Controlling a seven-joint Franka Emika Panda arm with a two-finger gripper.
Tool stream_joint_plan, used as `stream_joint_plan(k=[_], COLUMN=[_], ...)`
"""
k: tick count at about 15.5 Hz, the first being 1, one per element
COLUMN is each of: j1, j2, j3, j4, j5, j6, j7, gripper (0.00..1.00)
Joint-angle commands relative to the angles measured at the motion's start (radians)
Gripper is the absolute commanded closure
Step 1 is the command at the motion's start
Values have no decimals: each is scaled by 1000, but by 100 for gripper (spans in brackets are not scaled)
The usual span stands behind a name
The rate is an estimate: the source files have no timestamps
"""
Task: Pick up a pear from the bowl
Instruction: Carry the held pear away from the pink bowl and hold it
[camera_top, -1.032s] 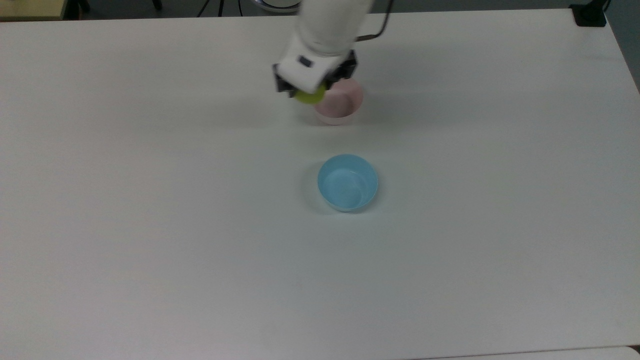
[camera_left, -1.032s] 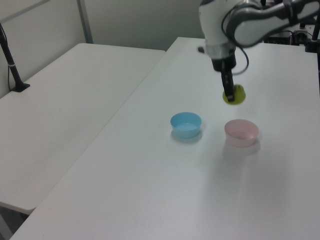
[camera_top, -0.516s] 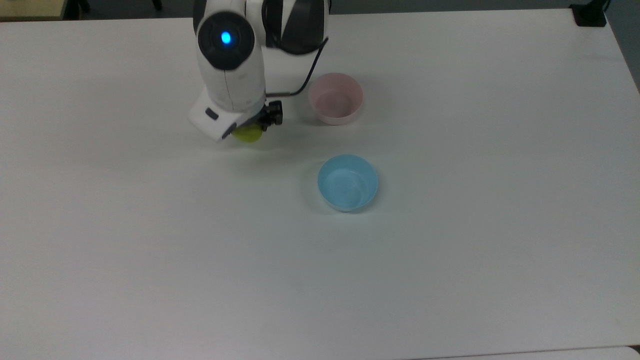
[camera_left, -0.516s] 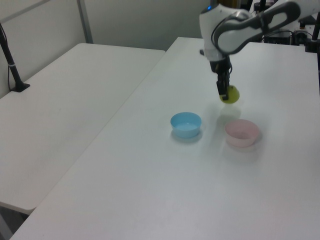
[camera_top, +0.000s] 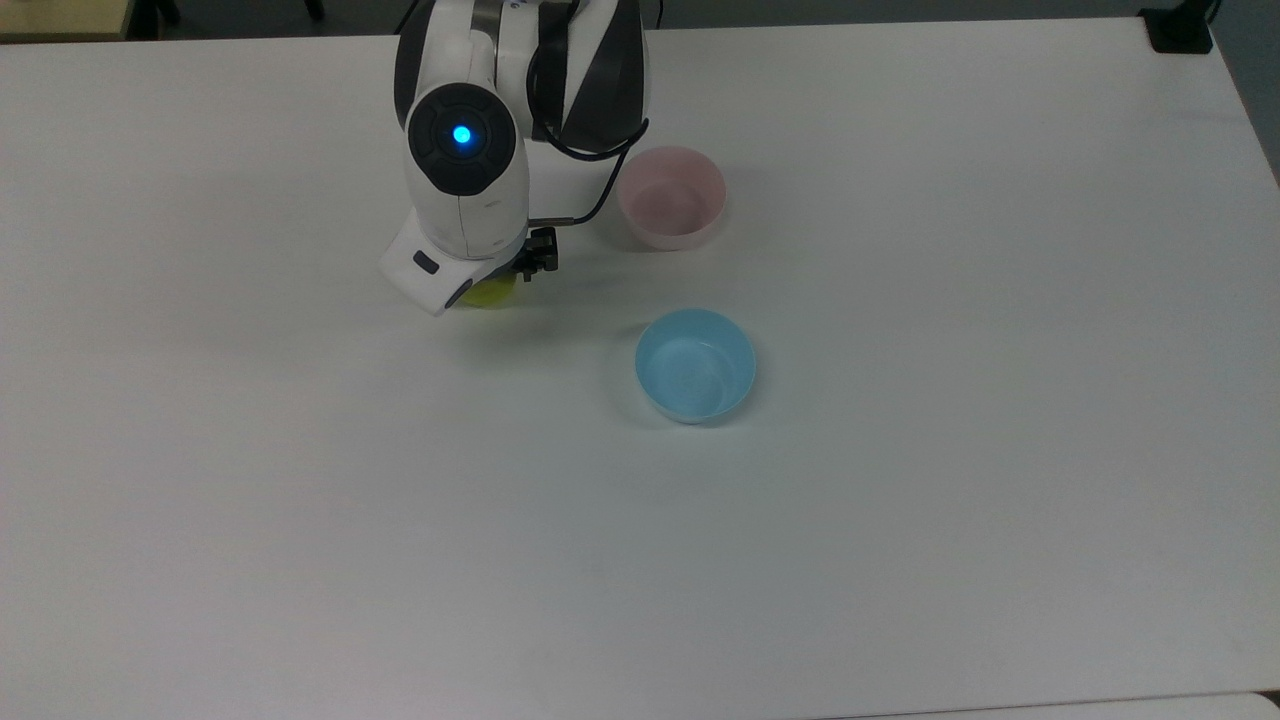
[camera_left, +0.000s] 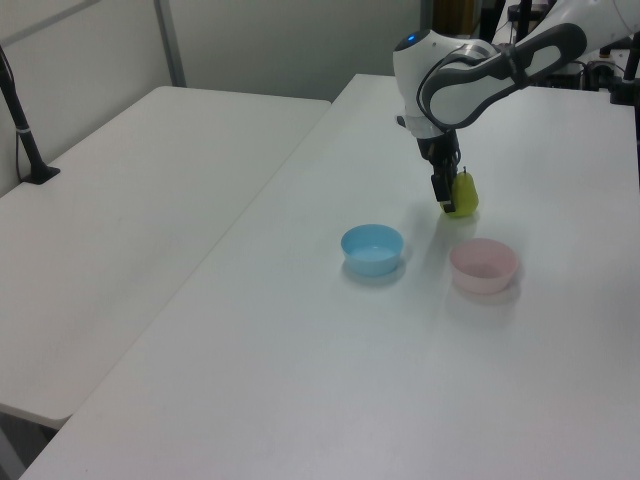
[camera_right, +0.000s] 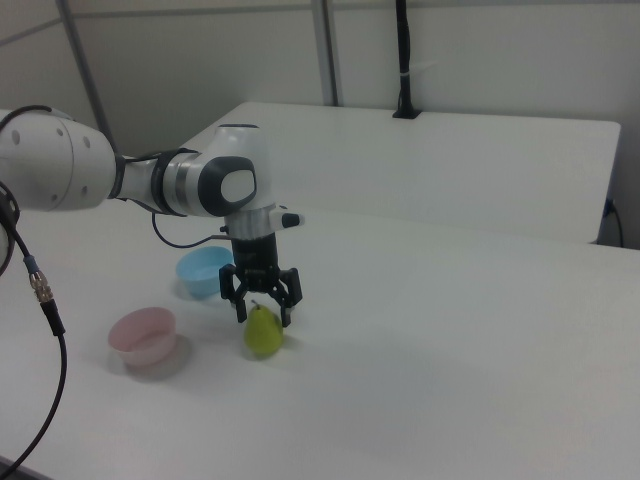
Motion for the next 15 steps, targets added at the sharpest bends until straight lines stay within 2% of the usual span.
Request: stream_joint_plan(k=[1,4,10,15], j1=[-4,4,24,25], j2=[-56,-156,-368,-411], j3=[-3,-6,-1,-3], j4=[-1,-1,-1,4], j5=[-16,-15,-16,-16], j6=[-8,-46,-230,-276], j7=[1,47,124,130], gripper=[0,0,0,0])
